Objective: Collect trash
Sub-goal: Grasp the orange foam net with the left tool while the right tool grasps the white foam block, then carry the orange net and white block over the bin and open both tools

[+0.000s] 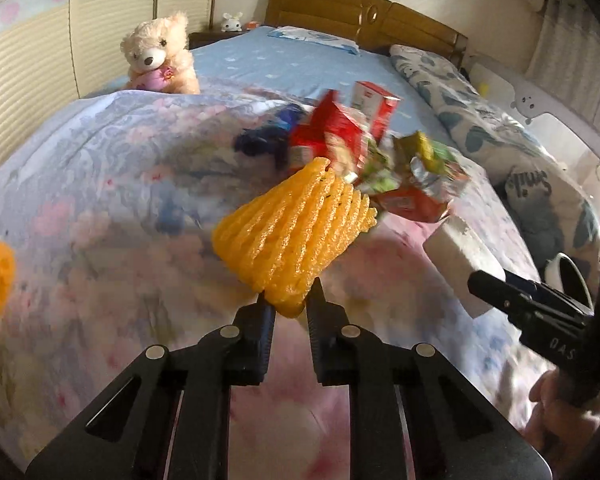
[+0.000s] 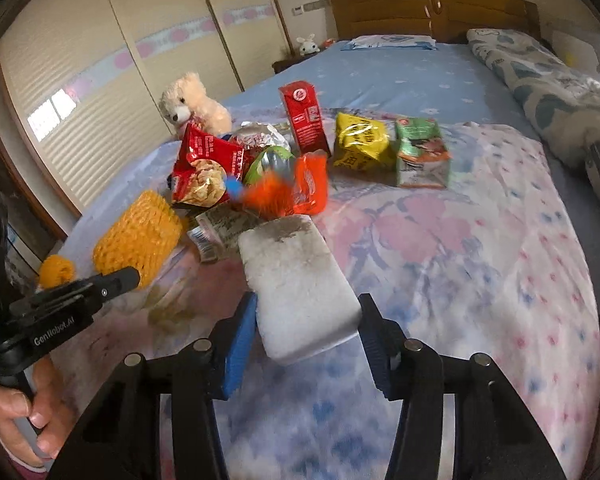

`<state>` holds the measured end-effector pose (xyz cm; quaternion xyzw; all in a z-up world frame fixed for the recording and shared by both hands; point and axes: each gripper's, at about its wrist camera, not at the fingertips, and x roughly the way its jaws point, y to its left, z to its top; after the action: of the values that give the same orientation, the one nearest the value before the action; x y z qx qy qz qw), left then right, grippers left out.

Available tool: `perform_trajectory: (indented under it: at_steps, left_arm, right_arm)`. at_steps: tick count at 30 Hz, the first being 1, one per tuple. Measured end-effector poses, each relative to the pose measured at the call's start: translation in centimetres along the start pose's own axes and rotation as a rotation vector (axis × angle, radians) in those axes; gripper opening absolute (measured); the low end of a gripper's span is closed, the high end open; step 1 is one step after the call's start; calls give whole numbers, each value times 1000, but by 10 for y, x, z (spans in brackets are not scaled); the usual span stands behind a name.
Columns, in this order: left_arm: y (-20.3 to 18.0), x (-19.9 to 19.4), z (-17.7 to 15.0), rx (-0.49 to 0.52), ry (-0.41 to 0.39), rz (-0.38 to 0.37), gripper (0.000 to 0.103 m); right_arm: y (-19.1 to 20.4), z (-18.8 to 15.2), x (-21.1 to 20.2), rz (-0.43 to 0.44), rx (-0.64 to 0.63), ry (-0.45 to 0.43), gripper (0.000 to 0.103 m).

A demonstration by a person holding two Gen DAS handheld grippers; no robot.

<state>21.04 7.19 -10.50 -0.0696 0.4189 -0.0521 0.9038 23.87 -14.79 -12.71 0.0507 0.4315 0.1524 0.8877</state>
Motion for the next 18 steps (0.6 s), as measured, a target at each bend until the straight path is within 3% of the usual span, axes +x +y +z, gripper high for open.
perform_trajectory:
  at_steps: [18]
  left_arm:
    - [-106, -33, -38, 185, 8, -174, 14]
  right_arm:
    - [-56, -56, -105, -74, 154, -118, 51]
